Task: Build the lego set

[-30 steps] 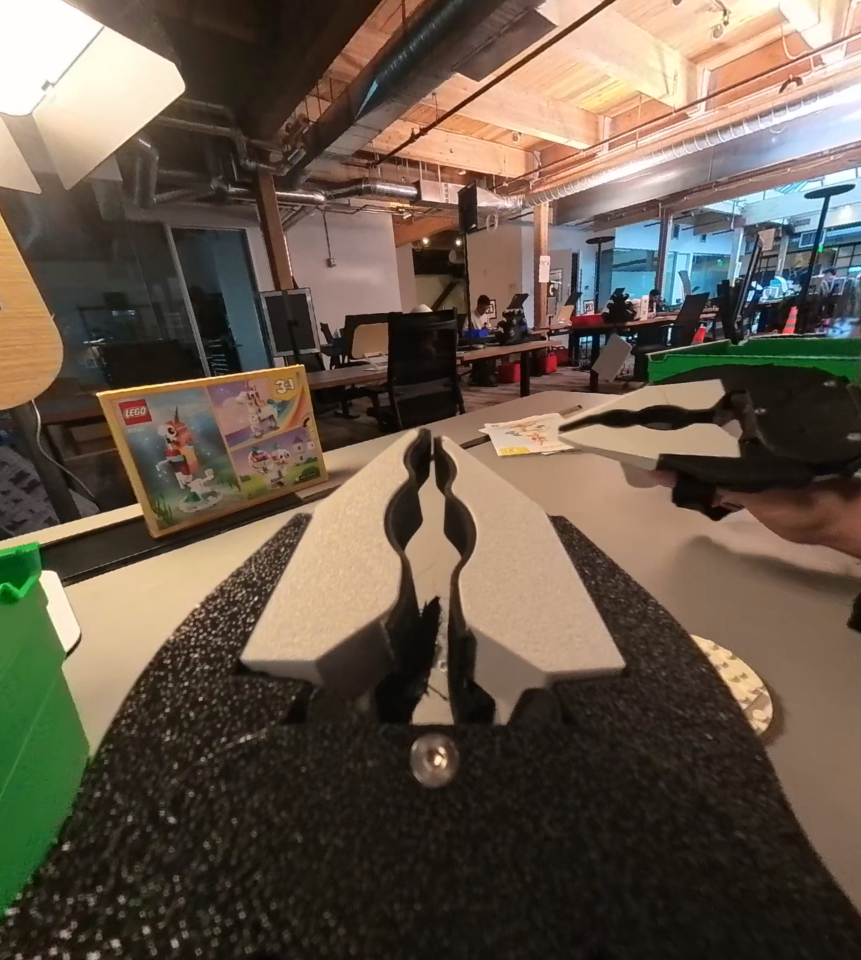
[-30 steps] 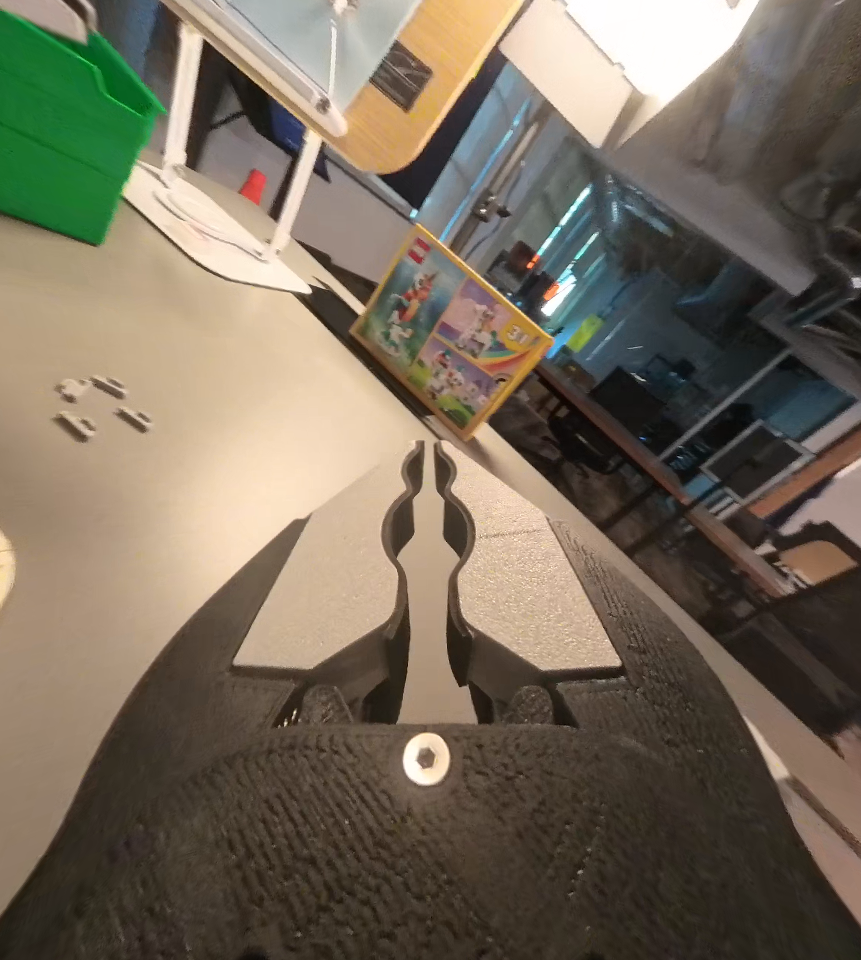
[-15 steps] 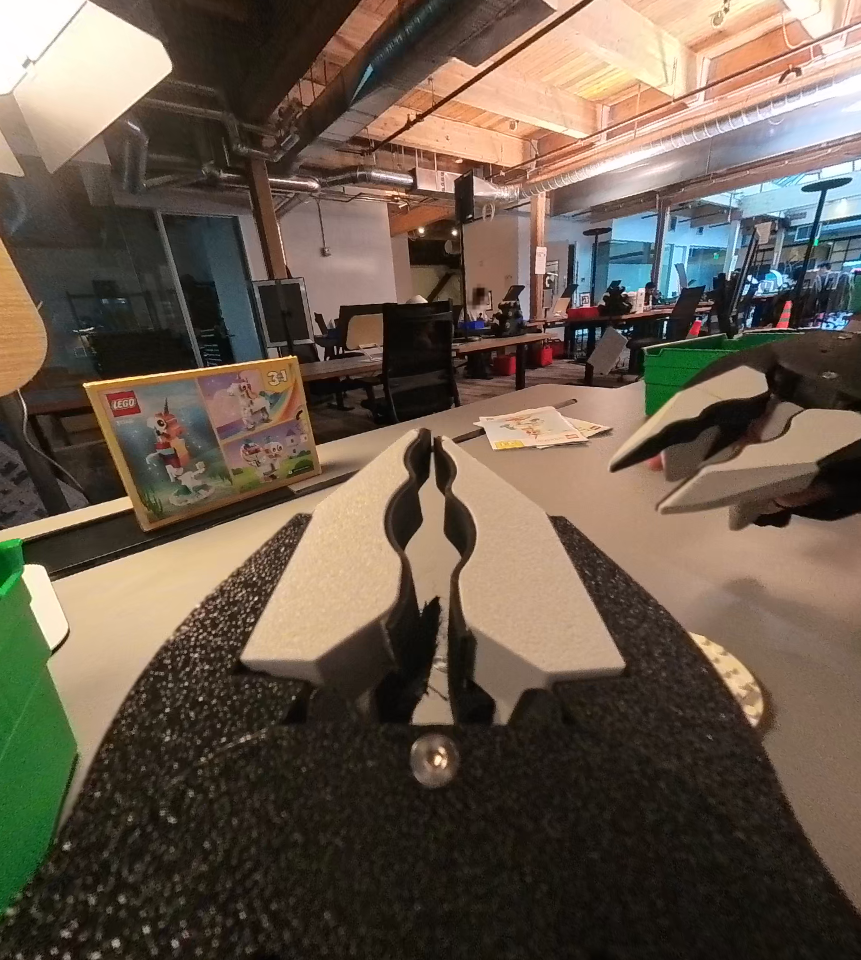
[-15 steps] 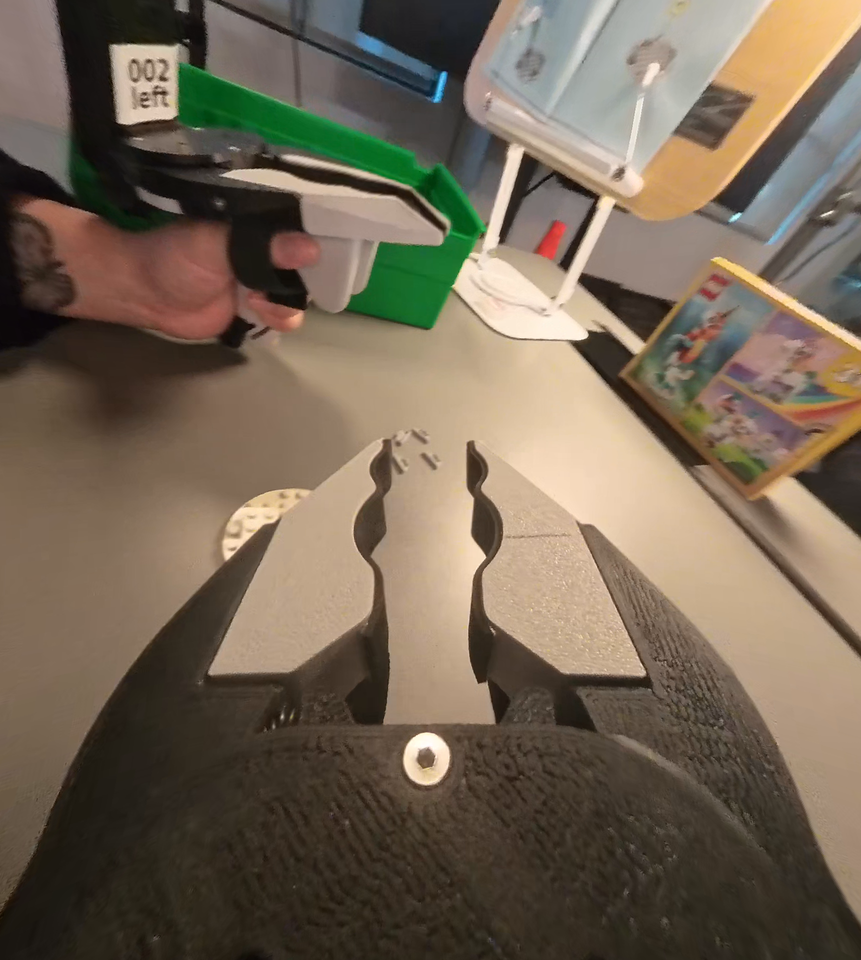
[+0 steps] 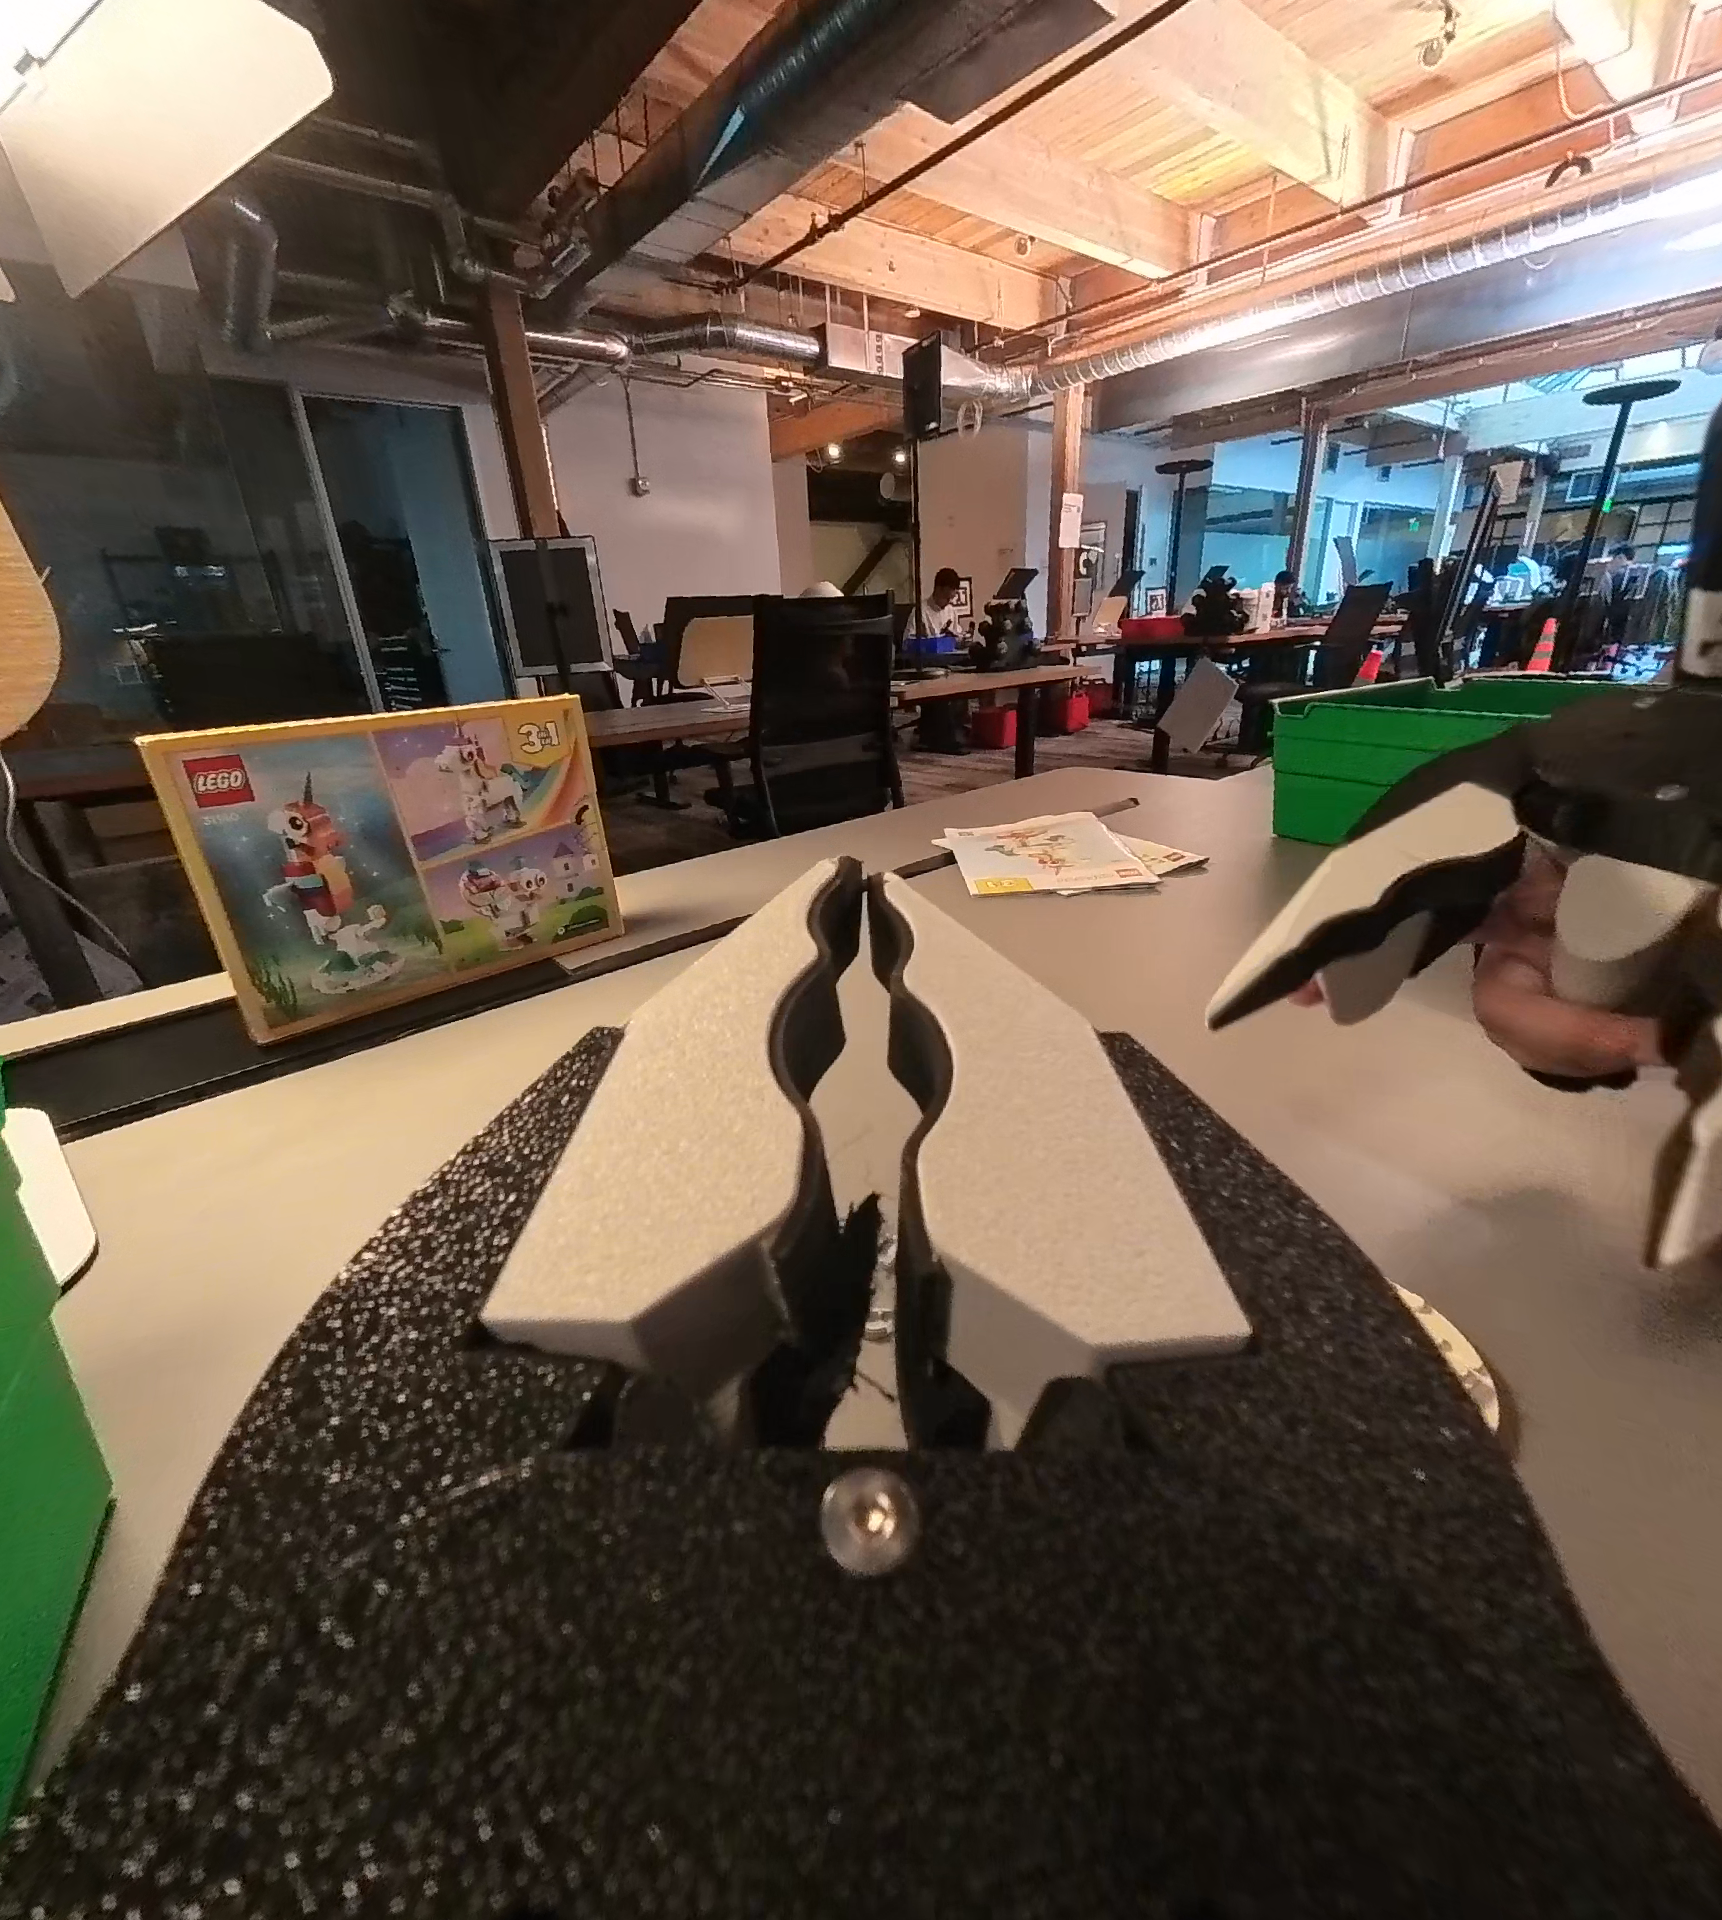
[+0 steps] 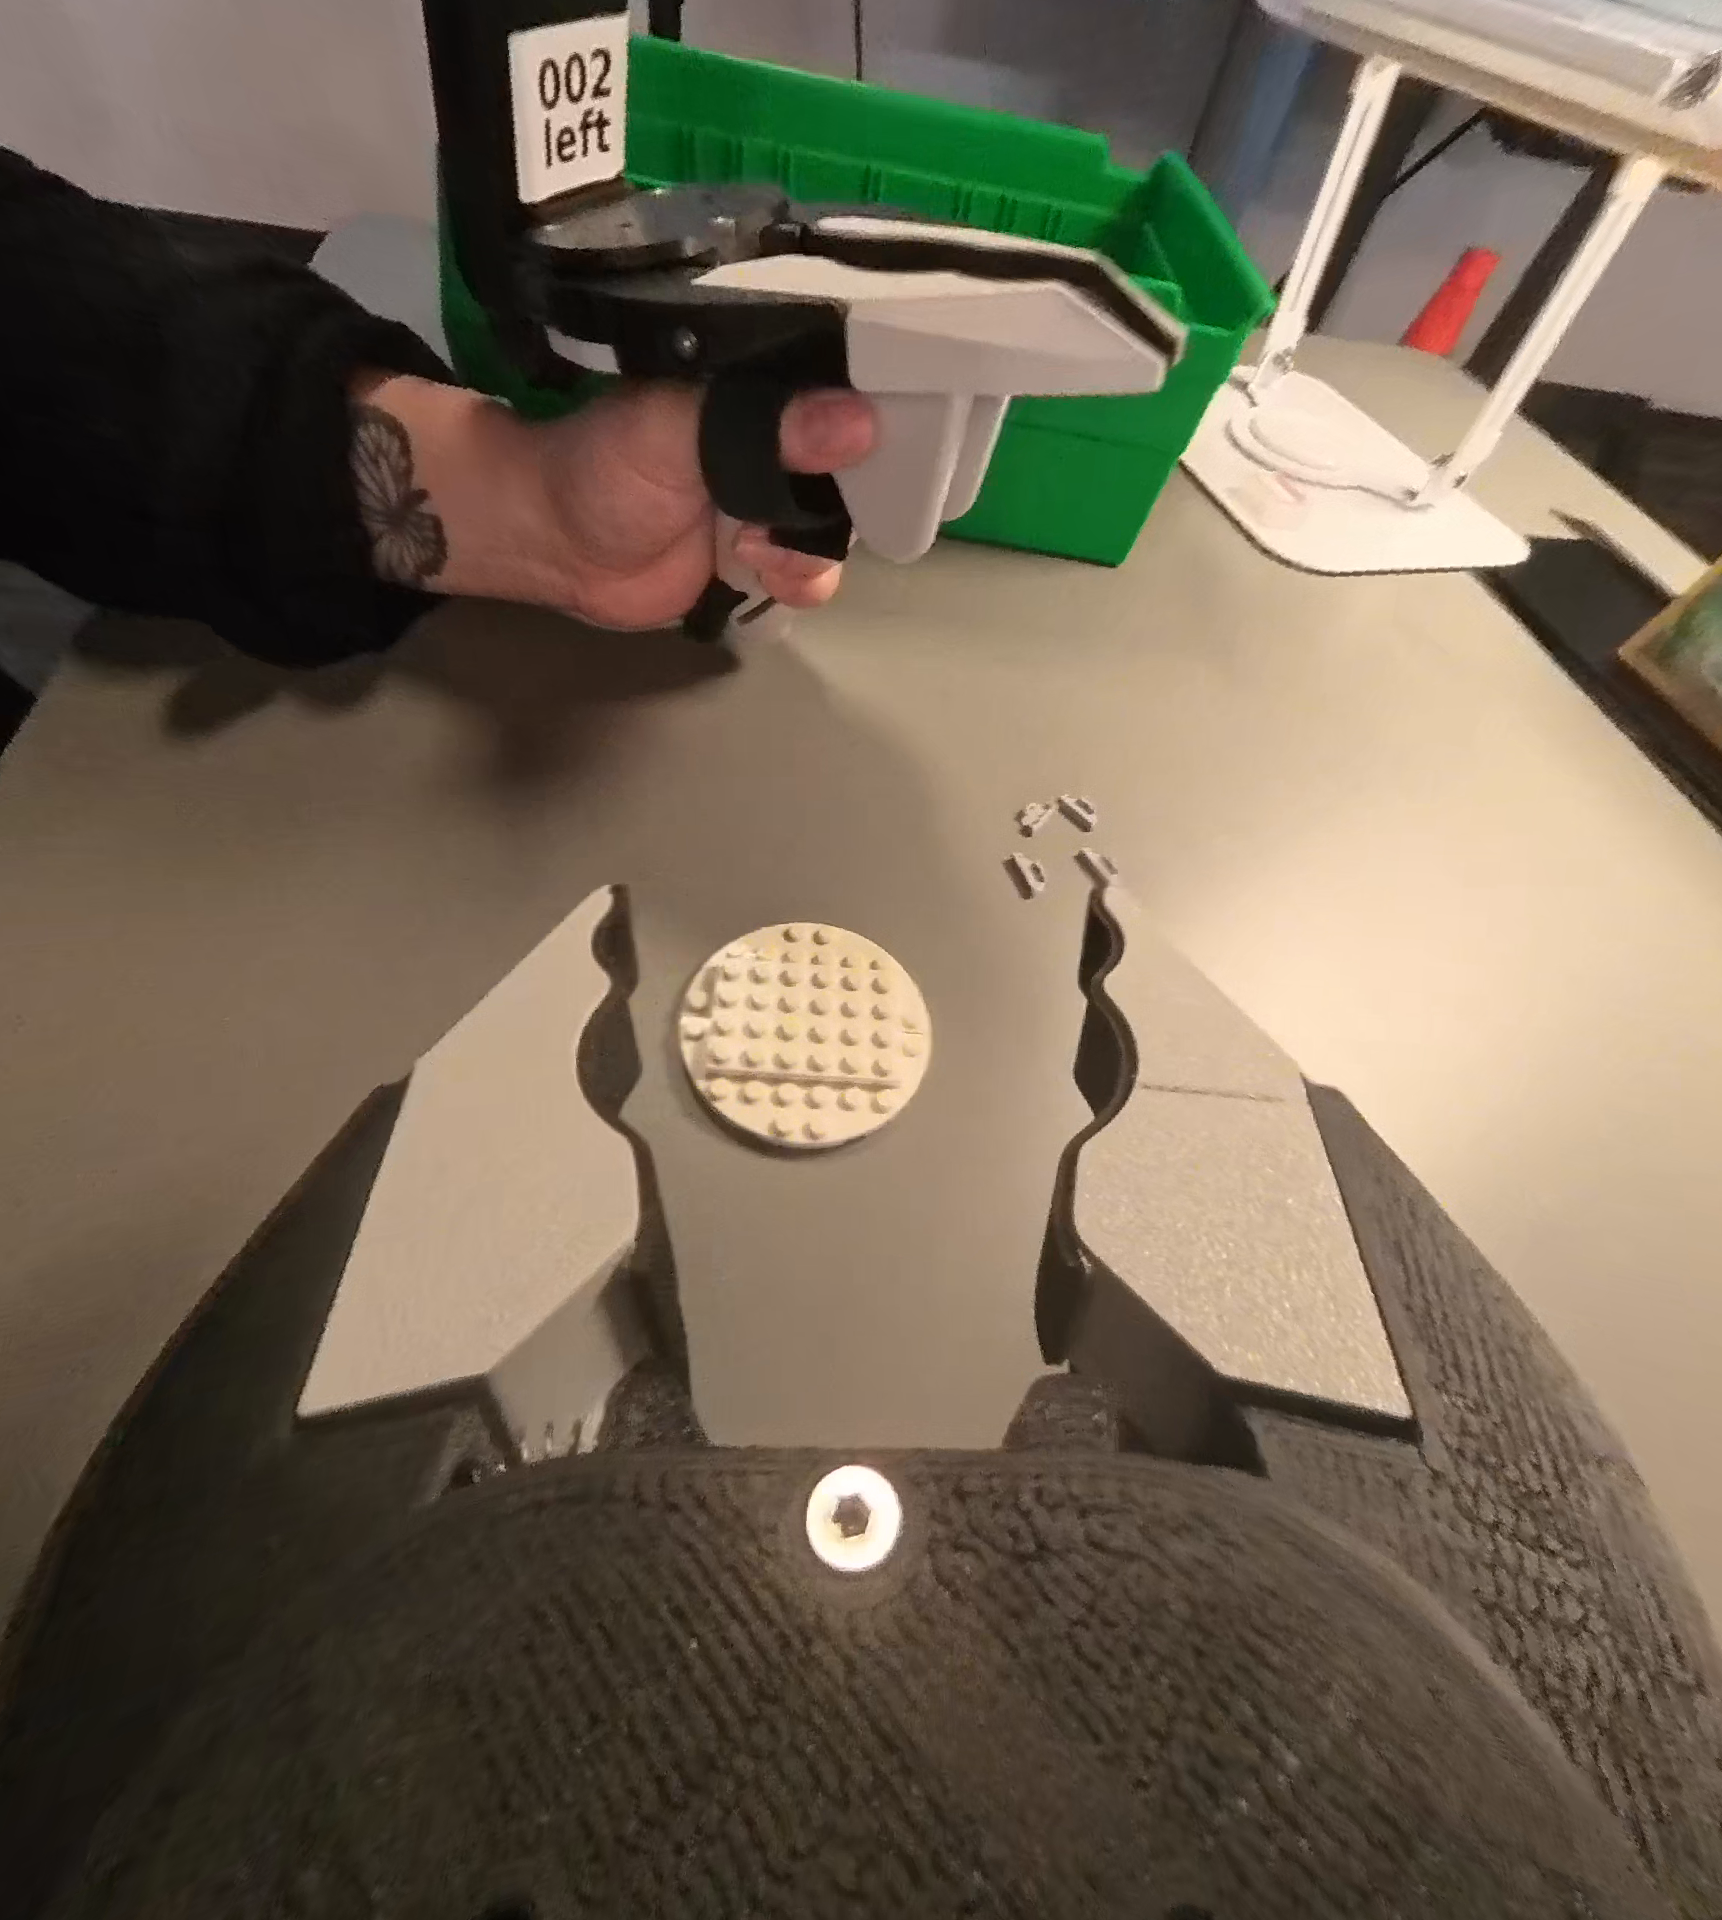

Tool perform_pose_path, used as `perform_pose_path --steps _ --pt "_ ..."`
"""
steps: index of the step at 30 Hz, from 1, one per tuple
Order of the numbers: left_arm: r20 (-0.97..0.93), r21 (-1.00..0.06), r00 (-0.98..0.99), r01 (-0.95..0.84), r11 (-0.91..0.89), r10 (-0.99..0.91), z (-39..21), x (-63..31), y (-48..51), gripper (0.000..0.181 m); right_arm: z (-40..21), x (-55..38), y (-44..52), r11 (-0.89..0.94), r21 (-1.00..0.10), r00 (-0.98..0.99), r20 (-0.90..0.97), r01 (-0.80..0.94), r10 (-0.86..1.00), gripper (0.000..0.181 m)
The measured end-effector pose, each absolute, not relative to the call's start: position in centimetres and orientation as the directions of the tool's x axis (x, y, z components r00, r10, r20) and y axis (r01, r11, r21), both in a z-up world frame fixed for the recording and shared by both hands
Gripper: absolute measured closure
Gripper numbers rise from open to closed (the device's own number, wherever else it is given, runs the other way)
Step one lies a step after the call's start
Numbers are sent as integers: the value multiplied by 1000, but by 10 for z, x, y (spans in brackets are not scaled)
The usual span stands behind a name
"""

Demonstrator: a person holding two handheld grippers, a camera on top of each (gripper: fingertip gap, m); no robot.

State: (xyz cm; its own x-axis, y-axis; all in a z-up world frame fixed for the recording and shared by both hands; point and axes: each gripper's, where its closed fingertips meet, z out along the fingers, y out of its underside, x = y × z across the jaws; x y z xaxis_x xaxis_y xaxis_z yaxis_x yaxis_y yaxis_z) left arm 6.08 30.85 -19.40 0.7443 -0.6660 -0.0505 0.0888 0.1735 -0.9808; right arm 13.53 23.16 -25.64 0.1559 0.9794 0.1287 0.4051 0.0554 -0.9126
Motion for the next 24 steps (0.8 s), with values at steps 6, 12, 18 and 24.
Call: perform_pose_path --steps 6,12,18,24 --pt "-51 -982 743 85 170 -668 -195 61 308 181 -291 132 218 -4 -844 82 47 536 996 92" --pt "-46 -982 742 88 165 -669 -195 61 309 181 -307 133 218 -17 -804 80 37 594 996 92" --pt "-29 -984 736 99 149 -677 -196 62 309 181 -319 135 220 -40 -769 90 23 638 996 96" --pt "-20 -985 735 103 141 -677 -197 62 310 181 -322 137 222 -56 -758 92 6 650 996 97"
